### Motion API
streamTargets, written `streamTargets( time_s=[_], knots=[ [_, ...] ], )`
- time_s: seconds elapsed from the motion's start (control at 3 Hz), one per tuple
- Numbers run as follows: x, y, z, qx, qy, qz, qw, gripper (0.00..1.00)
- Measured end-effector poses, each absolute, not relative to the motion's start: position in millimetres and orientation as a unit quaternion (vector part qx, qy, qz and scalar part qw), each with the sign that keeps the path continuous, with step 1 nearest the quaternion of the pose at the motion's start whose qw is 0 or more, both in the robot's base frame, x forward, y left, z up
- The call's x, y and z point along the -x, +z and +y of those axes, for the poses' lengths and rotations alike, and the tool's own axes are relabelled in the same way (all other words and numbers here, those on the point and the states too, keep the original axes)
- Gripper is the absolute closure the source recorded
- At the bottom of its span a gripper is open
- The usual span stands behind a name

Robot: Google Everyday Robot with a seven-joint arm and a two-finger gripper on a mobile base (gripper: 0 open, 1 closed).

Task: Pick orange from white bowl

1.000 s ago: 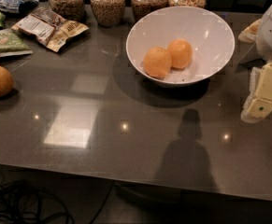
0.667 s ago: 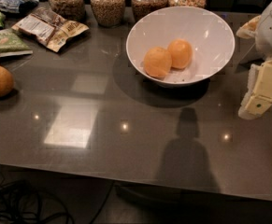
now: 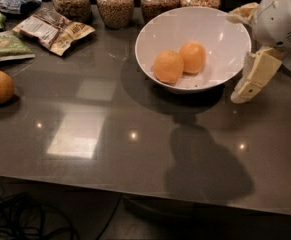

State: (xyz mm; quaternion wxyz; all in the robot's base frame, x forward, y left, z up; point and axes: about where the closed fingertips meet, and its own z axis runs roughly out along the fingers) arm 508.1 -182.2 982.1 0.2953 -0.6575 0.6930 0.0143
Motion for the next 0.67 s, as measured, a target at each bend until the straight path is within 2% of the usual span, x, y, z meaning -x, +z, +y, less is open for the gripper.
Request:
streamTargets(
  time_s=[0.67],
  knots=[
    [-579, 1005, -130, 0.715, 0.052, 0.592, 0.370, 0.00]
  ],
)
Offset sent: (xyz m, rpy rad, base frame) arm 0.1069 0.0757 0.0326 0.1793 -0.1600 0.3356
